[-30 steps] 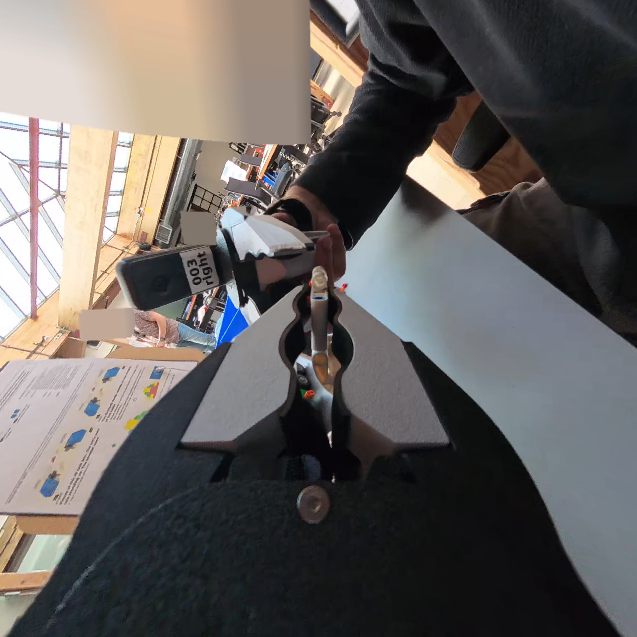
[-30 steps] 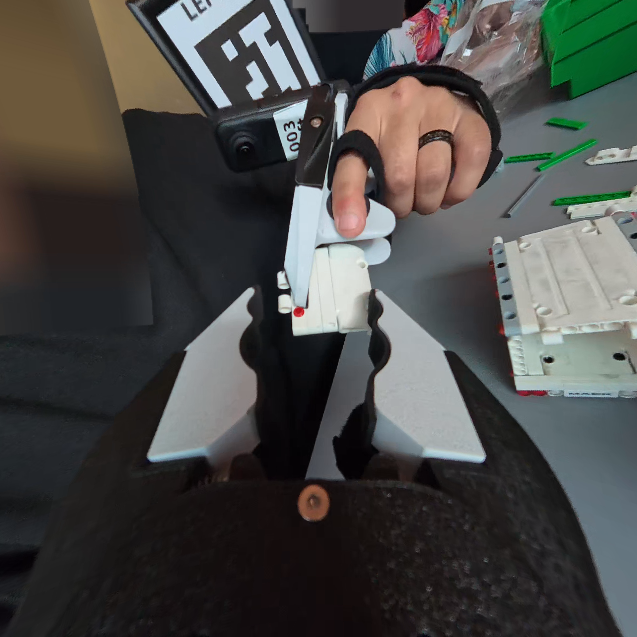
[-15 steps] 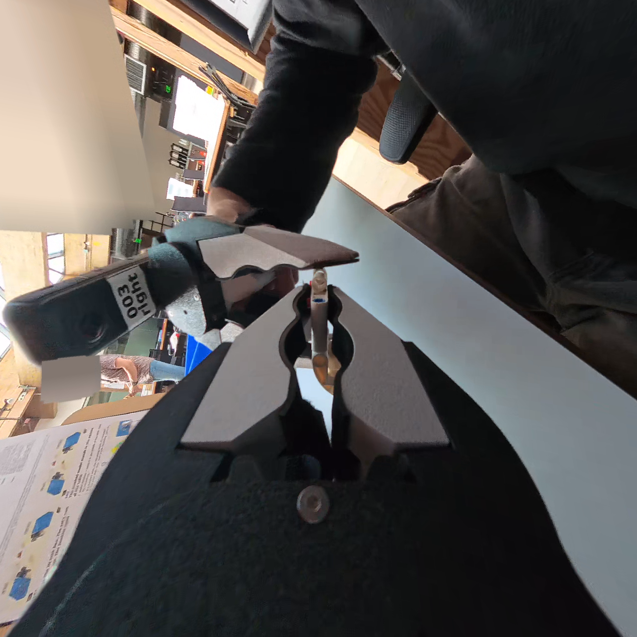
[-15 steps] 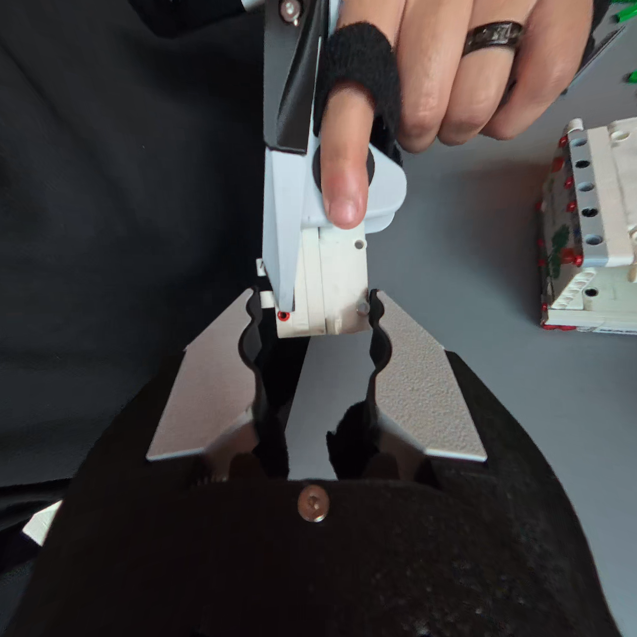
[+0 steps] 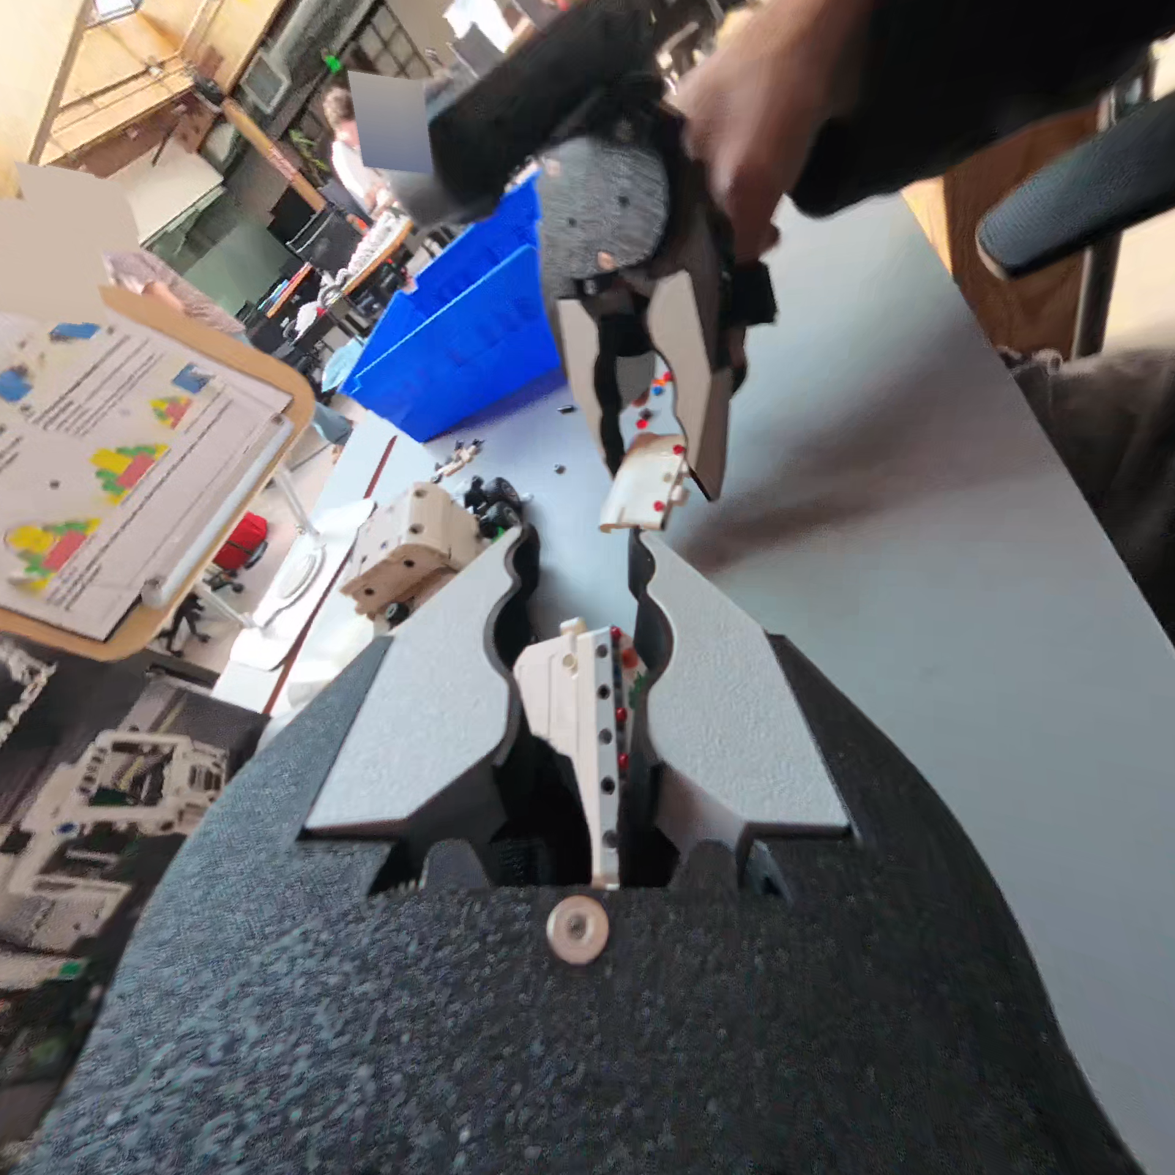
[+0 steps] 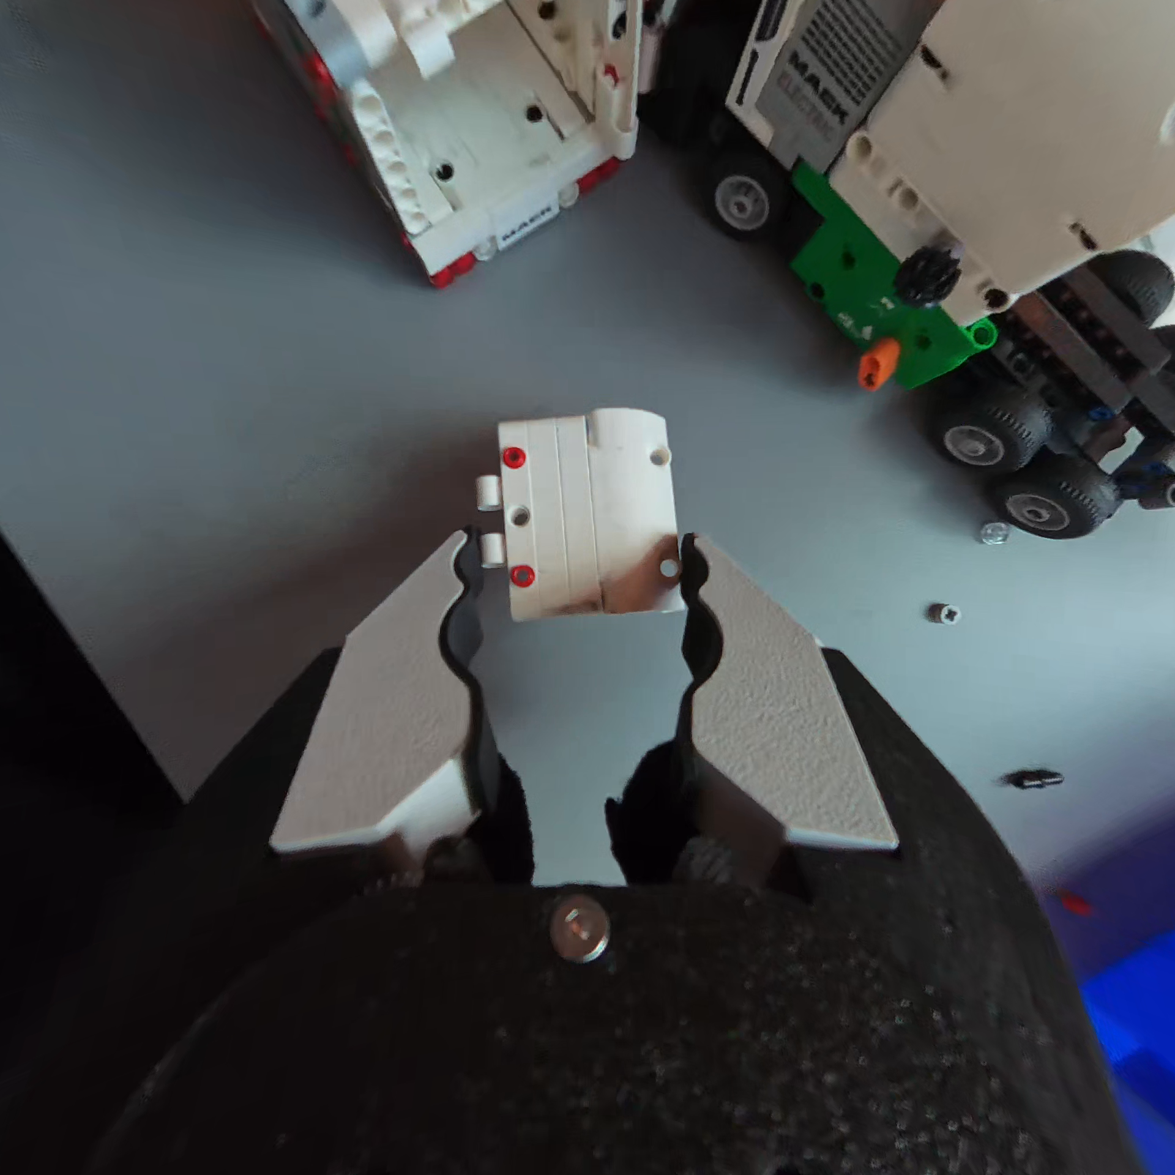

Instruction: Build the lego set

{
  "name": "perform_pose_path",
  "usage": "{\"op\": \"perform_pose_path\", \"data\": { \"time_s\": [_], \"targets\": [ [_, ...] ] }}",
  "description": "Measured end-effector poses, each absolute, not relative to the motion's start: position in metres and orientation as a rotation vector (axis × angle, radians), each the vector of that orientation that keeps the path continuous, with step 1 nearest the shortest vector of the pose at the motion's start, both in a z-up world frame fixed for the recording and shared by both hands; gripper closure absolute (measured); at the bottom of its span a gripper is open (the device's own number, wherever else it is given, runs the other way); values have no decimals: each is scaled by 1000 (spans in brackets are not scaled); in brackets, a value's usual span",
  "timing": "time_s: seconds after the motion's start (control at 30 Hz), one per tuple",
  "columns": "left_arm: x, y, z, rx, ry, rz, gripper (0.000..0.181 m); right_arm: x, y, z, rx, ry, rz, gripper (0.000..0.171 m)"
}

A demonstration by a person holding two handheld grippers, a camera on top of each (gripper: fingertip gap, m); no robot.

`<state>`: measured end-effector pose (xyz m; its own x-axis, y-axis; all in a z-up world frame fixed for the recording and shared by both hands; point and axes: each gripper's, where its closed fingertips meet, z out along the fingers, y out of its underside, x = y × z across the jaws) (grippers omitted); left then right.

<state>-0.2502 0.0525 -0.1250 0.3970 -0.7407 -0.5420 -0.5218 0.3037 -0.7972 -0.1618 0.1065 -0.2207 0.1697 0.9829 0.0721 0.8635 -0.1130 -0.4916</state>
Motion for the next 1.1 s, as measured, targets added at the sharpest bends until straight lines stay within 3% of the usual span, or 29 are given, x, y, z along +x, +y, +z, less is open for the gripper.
{"op": "perform_pose_path", "data": {
  "time_s": [0.33,0.67,0.93,1.1],
  "targets": [
    [-375,99,-113,-1583,721,-286,160,-174,113,-238,-2097,-1715,385,110],
    [-414,120,-145,-1787,550,-258,158,-176,111,-229,-2108,-1593,607,104],
    [-453,137,-163,-1909,350,-198,159,-162,180,-157,-1684,-1005,840,122],
    [-463,141,-175,-1961,321,-174,159,-147,203,-152,-1648,-890,810,130]
  ]
}}
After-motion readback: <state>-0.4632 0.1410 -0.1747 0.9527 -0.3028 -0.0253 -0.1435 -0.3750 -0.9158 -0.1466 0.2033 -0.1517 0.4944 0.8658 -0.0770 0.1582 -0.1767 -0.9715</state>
